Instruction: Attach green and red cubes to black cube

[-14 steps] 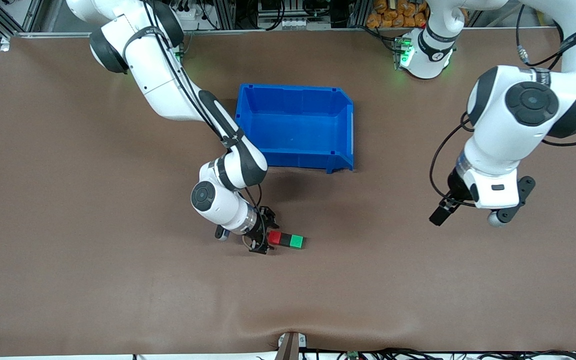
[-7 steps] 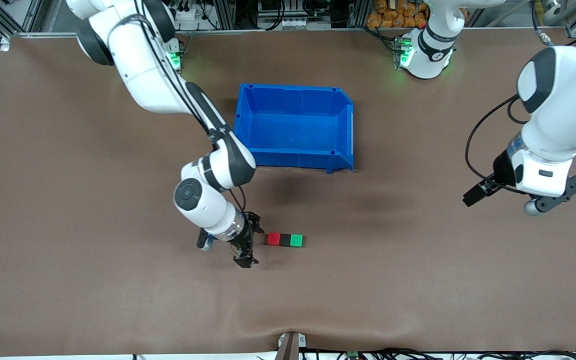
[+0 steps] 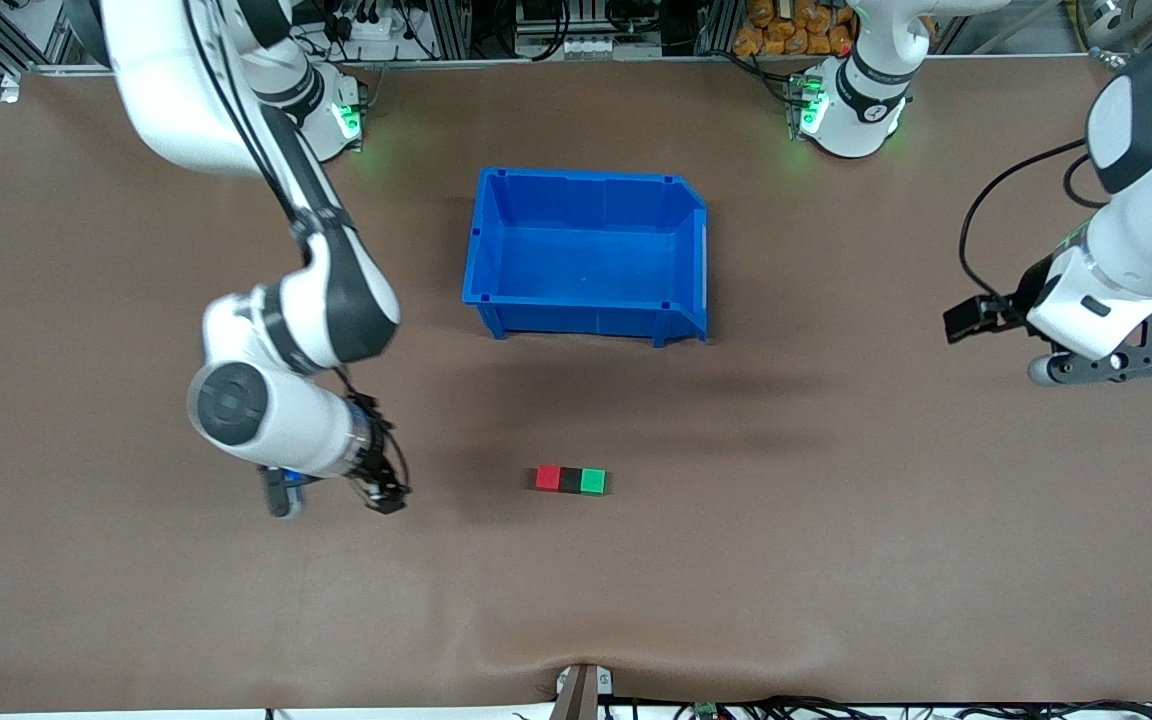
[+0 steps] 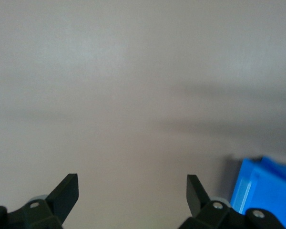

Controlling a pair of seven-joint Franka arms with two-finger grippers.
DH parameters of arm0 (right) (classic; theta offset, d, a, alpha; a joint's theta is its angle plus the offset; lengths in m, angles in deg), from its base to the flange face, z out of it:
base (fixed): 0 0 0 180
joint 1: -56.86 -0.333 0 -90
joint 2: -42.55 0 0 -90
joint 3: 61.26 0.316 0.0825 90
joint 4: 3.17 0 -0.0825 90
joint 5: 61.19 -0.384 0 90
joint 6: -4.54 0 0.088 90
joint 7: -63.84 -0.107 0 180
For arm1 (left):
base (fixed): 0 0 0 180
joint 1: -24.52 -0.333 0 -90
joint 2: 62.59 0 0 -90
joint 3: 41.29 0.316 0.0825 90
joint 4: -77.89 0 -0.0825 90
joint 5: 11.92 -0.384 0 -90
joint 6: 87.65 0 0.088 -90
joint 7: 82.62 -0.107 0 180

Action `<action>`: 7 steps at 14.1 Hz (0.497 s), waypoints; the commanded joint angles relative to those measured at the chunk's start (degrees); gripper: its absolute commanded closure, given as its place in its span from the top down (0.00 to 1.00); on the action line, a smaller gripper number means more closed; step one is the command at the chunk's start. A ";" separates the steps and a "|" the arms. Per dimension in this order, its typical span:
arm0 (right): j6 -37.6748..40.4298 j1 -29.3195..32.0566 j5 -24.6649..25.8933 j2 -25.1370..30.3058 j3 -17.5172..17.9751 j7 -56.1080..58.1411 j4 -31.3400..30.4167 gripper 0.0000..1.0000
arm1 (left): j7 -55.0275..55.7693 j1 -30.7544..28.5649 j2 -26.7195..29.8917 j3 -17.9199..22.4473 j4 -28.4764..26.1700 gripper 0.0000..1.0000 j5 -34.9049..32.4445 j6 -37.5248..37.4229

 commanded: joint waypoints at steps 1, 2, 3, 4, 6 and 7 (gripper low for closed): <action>6.03 5.89 2.06 6.54 1.21 11.80 -2.03 1.00 | -4.69 -0.77 2.11 -0.34 1.83 1.00 0.65 -6.10; 7.36 7.64 2.14 7.94 1.21 16.36 -1.94 1.00 | -5.57 -0.86 3.52 -0.16 1.84 1.00 0.65 -7.07; 8.50 9.49 2.06 9.87 1.21 22.33 -1.94 1.00 | -6.28 -0.77 4.58 -0.07 1.66 1.00 0.65 -8.56; 10.86 11.25 2.06 11.71 1.21 30.39 -1.94 1.00 | -6.28 -0.68 4.94 -0.33 1.66 1.00 0.65 -9.01; 17.01 15.90 2.23 14.27 1.82 46.48 -1.77 1.00 | -6.98 -0.77 4.94 -0.34 3.23 1.00 0.47 -9.63; 18.78 20.01 2.15 16.02 3.74 53.08 -1.24 1.00 | -7.94 -0.77 4.94 -0.16 4.11 1.00 0.39 -10.41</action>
